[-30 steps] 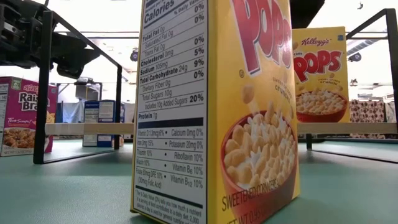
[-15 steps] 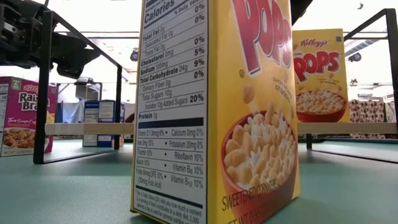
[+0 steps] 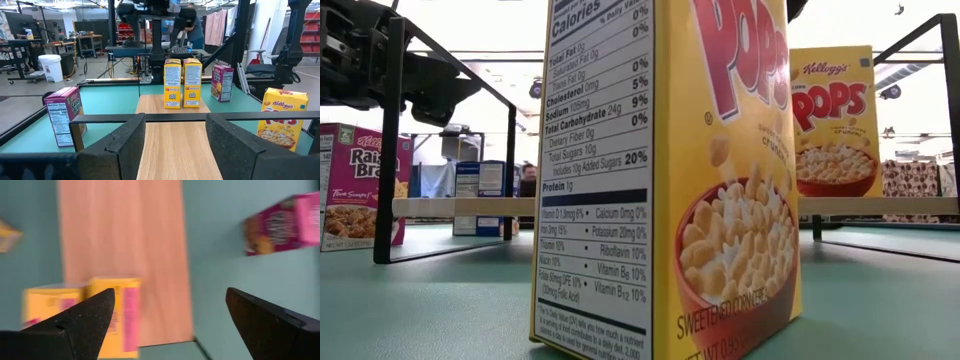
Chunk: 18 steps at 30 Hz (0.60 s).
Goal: Stack cereal on shelf
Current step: Put the middle pink cereal box on the shelf
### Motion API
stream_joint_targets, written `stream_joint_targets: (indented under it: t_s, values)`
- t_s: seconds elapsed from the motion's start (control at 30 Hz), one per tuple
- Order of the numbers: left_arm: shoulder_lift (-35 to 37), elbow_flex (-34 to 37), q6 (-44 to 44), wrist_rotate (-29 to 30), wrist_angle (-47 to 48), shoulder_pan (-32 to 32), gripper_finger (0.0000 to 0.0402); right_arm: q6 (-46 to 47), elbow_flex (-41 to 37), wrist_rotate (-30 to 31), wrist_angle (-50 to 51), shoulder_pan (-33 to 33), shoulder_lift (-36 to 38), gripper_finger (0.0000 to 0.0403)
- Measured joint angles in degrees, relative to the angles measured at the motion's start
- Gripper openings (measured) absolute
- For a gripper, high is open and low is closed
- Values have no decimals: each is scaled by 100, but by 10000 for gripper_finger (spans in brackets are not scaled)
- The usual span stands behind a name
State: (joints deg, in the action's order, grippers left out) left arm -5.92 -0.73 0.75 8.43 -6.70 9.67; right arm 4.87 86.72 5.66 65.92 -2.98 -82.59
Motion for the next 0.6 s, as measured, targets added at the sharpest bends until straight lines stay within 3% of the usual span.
stream_joint_targets:
  t_s: [0.27, 0.4, 0.6]
  values:
    - [-1, 0, 0, 0, 0, 0, 192, 13, 0, 221, -49, 280, 157, 370]
    - [0, 0, 0, 1, 0, 1, 192, 42, 0, 885, -173, 340, 361, 370]
    - [0, 0, 0, 0, 0, 2, 192, -986, -7, 1240, -648, 340, 808, 370]
